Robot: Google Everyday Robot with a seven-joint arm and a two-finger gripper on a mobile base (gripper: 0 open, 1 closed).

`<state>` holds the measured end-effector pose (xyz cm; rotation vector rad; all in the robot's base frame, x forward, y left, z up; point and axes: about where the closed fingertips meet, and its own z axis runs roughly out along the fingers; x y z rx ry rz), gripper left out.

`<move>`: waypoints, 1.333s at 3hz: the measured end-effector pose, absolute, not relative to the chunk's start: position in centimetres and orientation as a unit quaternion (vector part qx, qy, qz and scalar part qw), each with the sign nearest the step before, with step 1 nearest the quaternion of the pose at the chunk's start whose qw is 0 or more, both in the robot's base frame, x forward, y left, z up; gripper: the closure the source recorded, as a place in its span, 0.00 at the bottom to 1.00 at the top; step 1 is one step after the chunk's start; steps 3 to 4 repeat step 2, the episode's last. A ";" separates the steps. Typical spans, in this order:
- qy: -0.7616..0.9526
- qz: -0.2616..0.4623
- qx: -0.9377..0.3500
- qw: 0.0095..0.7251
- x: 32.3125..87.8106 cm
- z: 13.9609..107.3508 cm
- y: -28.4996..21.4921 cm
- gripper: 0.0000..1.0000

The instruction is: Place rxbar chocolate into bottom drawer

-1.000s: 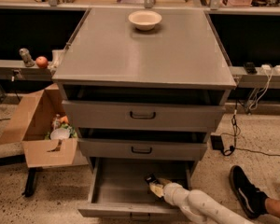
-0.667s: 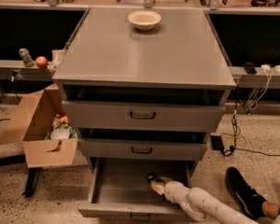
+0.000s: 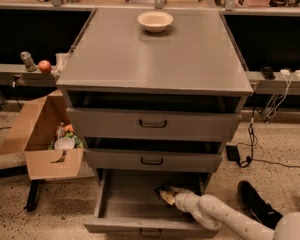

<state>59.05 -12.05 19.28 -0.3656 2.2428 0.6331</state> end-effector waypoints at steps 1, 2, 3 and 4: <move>0.879 0.248 -0.144 0.381 59.2 19.3 -12.0 0.00; 0.879 0.248 -0.144 0.381 59.2 19.3 -12.0 0.00; 0.879 0.248 -0.144 0.381 59.2 19.3 -12.0 0.00; 0.879 0.248 -0.144 0.381 59.2 19.3 -12.0 0.00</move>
Offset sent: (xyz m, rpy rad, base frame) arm 0.0015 0.0003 -0.0003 -0.0015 -0.0003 0.0006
